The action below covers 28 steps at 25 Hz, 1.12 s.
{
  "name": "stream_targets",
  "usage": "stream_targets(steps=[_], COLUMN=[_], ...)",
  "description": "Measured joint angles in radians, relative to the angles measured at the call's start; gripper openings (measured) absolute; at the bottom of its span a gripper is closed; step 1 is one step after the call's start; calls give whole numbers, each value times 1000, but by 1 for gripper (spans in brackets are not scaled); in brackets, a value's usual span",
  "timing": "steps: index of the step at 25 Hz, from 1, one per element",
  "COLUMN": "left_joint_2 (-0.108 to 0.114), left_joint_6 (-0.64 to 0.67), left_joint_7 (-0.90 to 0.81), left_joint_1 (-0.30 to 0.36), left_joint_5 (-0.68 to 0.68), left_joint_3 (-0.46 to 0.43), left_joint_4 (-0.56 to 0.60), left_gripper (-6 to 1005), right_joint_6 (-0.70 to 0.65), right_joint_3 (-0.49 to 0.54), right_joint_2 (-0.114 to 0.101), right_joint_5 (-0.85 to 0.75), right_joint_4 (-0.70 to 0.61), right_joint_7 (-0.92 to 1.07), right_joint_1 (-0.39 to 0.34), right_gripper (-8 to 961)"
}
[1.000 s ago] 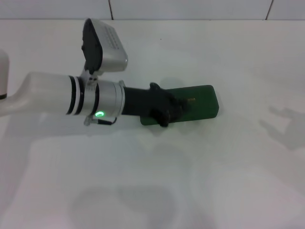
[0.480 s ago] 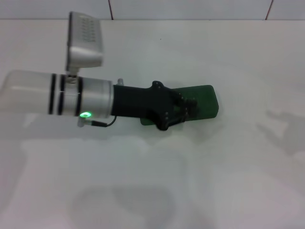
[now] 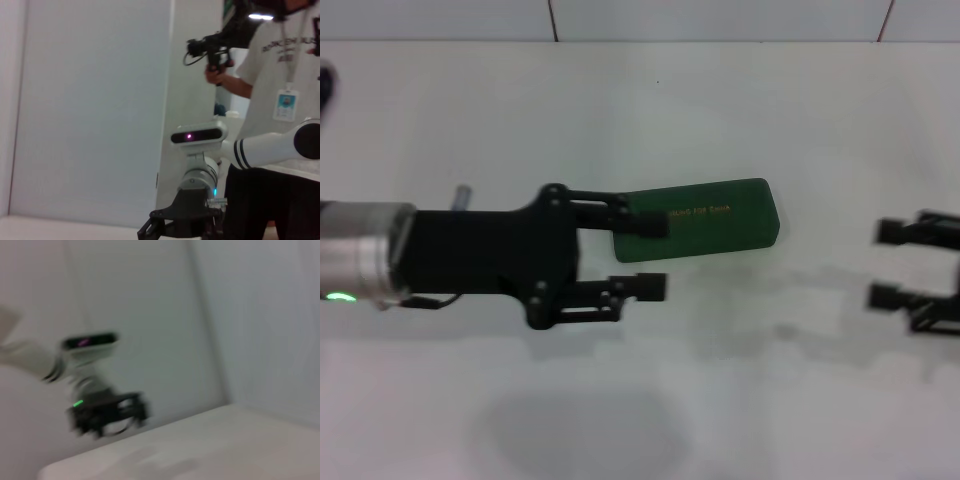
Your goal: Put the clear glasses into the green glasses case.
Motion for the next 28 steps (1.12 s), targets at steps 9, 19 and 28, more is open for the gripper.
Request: stream_targets(steps=[9,19,28], left_joint_2=[14,0,1], left_joint_6=[3,-15,-15], left_joint_7=[-55,-37,-44], left_joint_1=[40,84,112], left_joint_5=[41,44,42], left_joint_3=[1,0,-1], left_joint_4=[-53,-91,-94], left_gripper=[644,678,675], right_joint_6=[177,235,250], right_joint_3=[-352,-482,-491], right_joint_2=[3,6,2], right_joint_5=[145,253,261], right_joint_4=[50,51,52], right_joint_7=[-53,-72,-71], right_joint_1=[95,107,116], right_gripper=[812,843,843])
